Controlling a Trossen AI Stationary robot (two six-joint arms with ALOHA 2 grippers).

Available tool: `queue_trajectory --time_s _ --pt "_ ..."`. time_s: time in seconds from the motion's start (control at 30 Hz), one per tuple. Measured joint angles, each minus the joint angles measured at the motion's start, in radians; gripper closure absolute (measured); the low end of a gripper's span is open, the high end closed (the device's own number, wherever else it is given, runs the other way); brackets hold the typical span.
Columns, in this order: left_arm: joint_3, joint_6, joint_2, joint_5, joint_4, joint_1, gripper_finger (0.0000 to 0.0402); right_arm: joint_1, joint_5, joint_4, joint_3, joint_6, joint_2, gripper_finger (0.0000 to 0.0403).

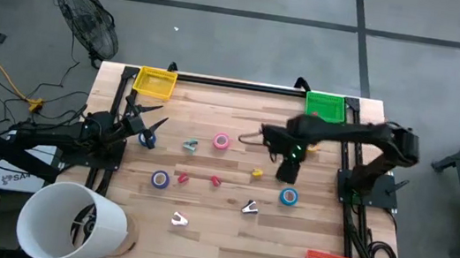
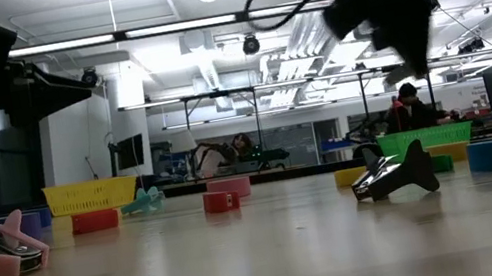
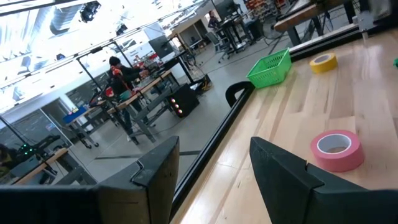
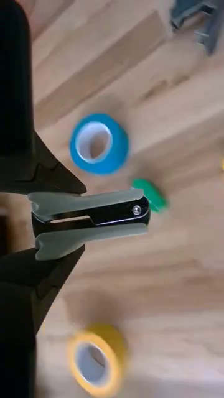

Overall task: Pick and place Stapler, Stapler remover, tape
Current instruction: Put the gray staple remover into the orange bin

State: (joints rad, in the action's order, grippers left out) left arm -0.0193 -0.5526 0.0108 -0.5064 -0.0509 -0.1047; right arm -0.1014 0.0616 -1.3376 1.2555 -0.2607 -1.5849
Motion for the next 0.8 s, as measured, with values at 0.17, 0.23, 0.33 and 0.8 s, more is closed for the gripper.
queue_trajectory --time_s 0.17,0.23,0.33,0.8 --pt "0.000 0.000 0.000 0.000 0.000 0.000 0.0208 0.131 0.022 0.012 -0.117 -0.238 0.128 0.0304" --pt "0.000 0.000 0.000 0.000 0.000 0.000 0.0208 0.183 0.025 0.019 -0.154 -0.331 0.165 0.0304" --pt "0.000 0.000 0.000 0.000 0.000 0.000 0.0208 0.261 0.045 0.026 -0.194 -0.464 0.209 0.0304" --pt "0.000 0.000 0.000 0.000 0.000 0.000 0.0208 0.630 0.183 0.160 -0.225 -0.996 0.232 0.0304"
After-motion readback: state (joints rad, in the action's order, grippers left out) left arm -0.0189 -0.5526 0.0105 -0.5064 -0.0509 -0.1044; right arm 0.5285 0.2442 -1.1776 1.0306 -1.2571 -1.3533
